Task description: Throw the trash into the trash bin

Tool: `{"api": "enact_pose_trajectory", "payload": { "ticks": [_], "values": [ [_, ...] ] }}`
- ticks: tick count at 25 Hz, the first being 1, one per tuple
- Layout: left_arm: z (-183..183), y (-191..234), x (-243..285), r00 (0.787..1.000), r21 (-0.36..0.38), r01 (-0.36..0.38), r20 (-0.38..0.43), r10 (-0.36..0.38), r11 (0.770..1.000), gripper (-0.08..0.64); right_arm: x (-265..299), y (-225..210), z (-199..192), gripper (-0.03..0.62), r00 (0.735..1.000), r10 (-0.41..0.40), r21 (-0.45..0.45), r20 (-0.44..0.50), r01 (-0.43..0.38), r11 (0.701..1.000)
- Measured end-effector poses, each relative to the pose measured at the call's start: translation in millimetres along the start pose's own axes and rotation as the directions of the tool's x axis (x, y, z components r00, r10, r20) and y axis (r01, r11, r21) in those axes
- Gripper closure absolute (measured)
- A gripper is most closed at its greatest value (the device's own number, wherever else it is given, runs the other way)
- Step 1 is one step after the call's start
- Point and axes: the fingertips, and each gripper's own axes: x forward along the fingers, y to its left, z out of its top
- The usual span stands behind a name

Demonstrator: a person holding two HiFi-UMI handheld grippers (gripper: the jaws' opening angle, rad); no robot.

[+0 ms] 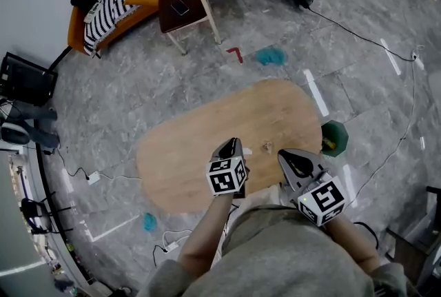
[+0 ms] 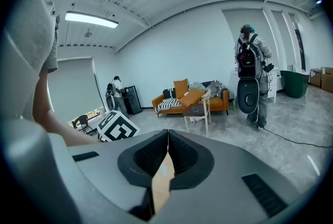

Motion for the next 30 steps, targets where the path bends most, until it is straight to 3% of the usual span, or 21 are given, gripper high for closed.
{"api": "enact_pose_trajectory", "payload": {
  "ticks": [14,30],
  "values": [
    [19,-45,-40,0.993,0.090,0.116,0.026,-0.119,0.989,0.526,-27,-3,24,0.583,0.992,-0.060,-0.035,0.107,0.064,0.997],
    [18,-85,-41,0.979,0.139,0.200,0.005,-0.203,0.970,0.526,-61,-12,16,0.583,0.981,-0.146,-0.005,0.125,0.148,0.989]
  ]
}}
